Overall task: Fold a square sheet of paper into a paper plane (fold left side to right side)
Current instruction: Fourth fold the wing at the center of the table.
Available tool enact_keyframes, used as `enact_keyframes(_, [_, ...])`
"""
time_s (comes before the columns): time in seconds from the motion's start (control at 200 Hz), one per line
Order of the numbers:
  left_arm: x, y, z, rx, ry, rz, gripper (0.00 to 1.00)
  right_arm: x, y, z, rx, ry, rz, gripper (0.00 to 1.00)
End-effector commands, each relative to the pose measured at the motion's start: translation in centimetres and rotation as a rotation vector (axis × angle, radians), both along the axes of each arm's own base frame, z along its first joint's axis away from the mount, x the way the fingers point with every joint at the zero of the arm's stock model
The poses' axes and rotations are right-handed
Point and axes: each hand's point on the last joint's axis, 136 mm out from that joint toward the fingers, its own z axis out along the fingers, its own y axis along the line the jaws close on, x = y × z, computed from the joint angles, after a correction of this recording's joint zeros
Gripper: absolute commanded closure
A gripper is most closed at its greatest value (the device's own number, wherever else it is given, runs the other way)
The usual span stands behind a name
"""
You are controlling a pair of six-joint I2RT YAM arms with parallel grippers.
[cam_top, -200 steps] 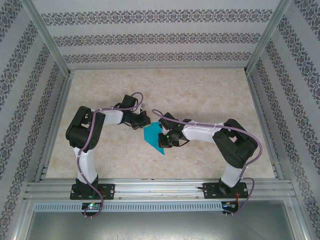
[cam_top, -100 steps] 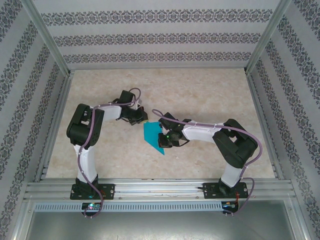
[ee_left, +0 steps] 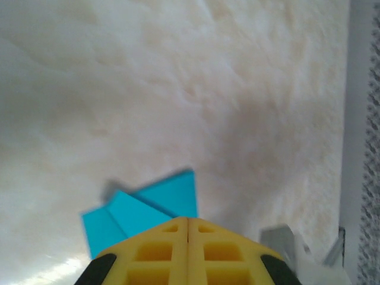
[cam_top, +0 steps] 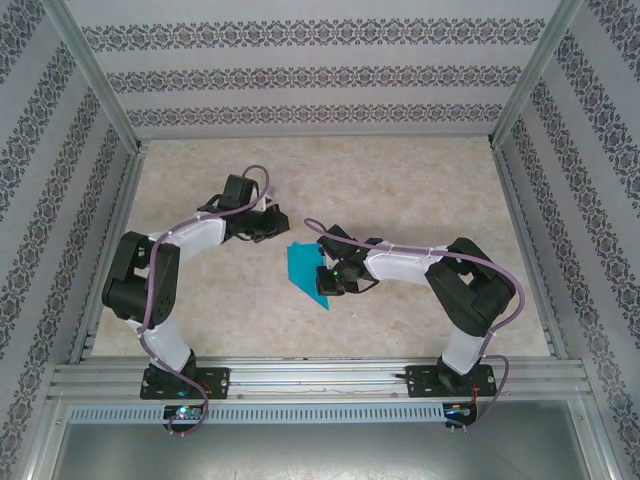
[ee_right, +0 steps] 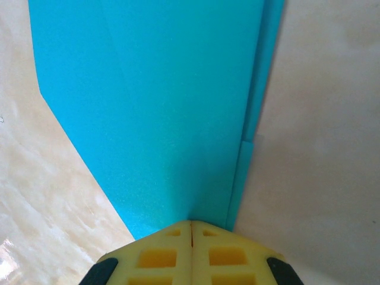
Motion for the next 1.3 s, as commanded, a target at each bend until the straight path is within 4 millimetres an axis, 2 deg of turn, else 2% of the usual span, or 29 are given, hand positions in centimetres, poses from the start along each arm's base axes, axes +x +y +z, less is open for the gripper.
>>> enact_keyframes(0.0, [-2.8, -3.2, -0.5, -0.071, 0.035, -0.093, 0.96, -4.9, -6.4, -5.0, -0.298, 0.176, -0.009, 1.0])
enact_keyframes(0.13, [-4.2, -5.3, -1.7, -0.07, 0.067, -0.154, 0.96, -4.8, -6.3, -5.1, -0.299, 0.178, -0.008, 1.0])
enact_keyframes(0.28, [-4.1, -5.9, -4.1, -0.053, 0.105, -0.152, 0.96, -4.8, -6.4, -5.1, -0.301, 0.18, -0.007, 1.0])
enact_keyframes(0.51, [-4.2, -5.0, -7.5, 0.015, 0.16, -0.11, 0.96, -4.8, -6.0, -4.9, -0.285, 0.178, -0.003, 1.0])
enact_keyframes(0.704, [-5.1, -3.7, -9.8, 0.099, 0.214, -0.098, 0.97, -4.2, -4.7, -4.1, -0.226, 0.177, 0.001, 1.0])
enact_keyframes(0.884, [-5.7, -3.2, -10.6, 0.127, 0.232, -0.1, 0.98, -2.3, -2.4, -1.8, -0.102, 0.119, 0.005, 1.0])
enact_keyframes(1.054, [-5.9, -3.1, -11.0, 0.128, 0.238, -0.1, 0.99, 0.1, -0.1, 2.2, 0.053, 0.028, 0.005, 1.0])
enact_keyframes(1.159, [-5.9, -3.1, -11.0, 0.127, 0.235, -0.101, 0.99, 1.0, 0.6, 4.4, 0.135, -0.024, 0.004, 1.0])
enact_keyframes(1.294, [-5.8, -3.3, -10.9, 0.118, 0.233, -0.102, 0.99, 1.5, 1.0, 4.8, 0.178, -0.05, 0.009, 1.0])
